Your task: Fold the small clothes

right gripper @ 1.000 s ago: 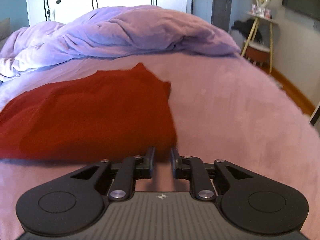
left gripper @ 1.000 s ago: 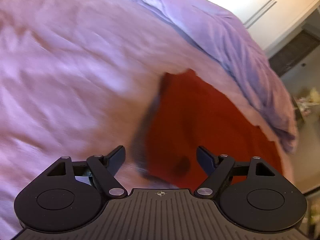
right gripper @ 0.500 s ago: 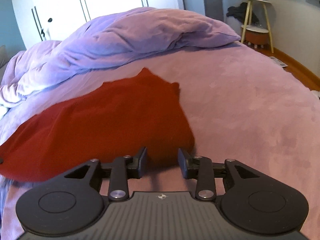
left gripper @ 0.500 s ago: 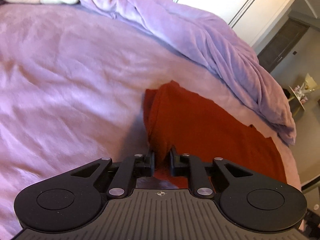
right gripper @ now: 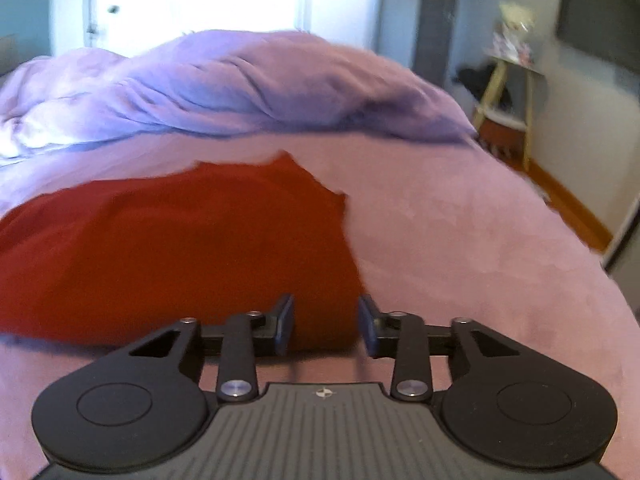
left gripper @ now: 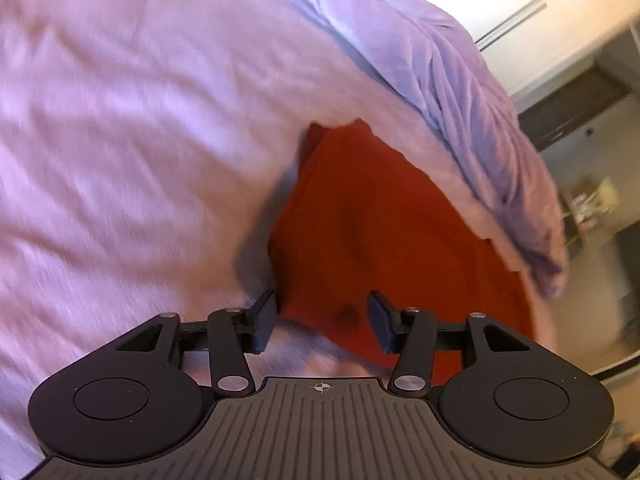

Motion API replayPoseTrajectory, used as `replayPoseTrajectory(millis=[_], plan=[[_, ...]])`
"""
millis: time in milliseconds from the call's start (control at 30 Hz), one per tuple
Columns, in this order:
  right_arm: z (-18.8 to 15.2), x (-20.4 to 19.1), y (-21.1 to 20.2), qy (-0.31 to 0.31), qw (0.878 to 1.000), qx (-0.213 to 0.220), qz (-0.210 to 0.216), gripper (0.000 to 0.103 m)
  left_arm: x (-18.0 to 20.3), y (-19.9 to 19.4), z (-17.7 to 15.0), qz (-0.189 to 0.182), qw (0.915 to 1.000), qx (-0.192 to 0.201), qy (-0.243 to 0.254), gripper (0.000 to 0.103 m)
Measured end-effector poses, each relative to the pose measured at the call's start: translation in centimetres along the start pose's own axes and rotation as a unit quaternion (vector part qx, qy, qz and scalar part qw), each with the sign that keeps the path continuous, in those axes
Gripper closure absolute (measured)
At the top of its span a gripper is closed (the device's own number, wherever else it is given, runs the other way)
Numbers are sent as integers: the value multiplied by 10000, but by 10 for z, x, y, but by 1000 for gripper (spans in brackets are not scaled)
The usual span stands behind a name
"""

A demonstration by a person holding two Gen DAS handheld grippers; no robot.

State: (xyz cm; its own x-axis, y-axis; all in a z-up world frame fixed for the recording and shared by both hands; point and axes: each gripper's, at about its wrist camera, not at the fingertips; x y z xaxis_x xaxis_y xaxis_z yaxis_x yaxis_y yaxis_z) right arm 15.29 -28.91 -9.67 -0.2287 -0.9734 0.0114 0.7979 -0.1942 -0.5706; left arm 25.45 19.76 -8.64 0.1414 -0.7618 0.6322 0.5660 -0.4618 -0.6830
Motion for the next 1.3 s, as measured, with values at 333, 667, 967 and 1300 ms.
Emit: replayPoseTrajectory(millis=[333, 667, 967, 1300], plan=[[-10, -103, -5, -659, 9838, -203, 1655, 81, -15, 34, 10, -541, 9940, -349, -883, 45], [3, -160, 17, -826, 9842, -131, 1560, 81, -23, 41, 19, -707, 9896, 2, -1252, 78], [5, -171, 16, -1140, 9846, -54, 1324, 82, -18, 44, 17, -662, 9898, 72, -1261, 68], [7, -137, 6, -866, 9837, -92, 1574, 80, 14, 25, 29, -702, 9925, 397, -922, 80]])
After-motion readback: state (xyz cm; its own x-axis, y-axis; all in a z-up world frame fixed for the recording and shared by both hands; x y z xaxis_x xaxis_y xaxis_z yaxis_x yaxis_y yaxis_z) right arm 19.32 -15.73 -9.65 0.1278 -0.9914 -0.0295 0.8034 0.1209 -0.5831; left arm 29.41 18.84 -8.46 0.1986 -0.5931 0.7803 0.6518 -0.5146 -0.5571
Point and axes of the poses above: each gripper's, at about its wrist camera, not at the fingertips, and y roughly the way its jaws point, x to its right, z to its top, and after that the axes turned 1 degree about z, right-handed
